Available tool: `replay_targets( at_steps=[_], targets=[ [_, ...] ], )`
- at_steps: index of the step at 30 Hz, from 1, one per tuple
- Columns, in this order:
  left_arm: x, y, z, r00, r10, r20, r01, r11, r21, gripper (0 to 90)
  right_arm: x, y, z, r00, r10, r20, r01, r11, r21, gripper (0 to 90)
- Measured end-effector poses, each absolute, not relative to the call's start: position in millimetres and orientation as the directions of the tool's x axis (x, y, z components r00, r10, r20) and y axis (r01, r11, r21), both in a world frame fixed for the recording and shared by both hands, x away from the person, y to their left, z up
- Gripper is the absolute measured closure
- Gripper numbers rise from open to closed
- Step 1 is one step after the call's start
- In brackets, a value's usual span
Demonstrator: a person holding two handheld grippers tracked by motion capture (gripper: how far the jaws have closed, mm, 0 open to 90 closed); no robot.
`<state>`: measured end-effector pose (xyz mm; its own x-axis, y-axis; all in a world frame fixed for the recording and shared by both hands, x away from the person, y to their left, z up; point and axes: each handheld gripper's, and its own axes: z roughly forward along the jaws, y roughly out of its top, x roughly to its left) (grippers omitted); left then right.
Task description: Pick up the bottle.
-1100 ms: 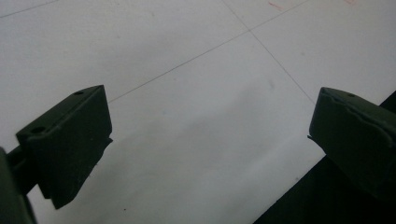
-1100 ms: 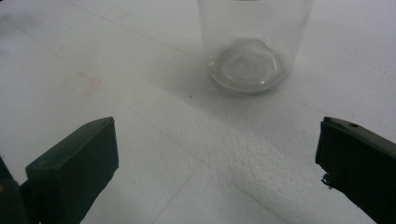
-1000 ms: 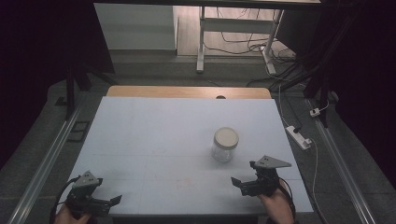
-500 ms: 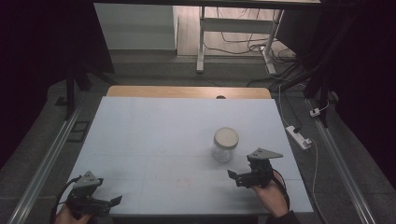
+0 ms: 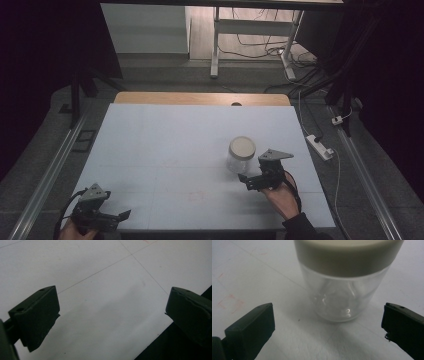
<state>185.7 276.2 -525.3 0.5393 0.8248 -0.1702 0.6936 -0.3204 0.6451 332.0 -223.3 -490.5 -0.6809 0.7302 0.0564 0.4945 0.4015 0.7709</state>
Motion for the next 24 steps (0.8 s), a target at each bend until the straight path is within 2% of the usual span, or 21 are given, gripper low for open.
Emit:
replay_targets(
  at_steps=[24],
  targets=[
    [186, 276, -525, 0.542, 0.823, -0.172, 0.694, -0.322, 0.643, 0.3, 370, -200, -501, -0.662, 0.749, 0.036, 0.480, 0.386, 0.788, 0.0]
  ],
)
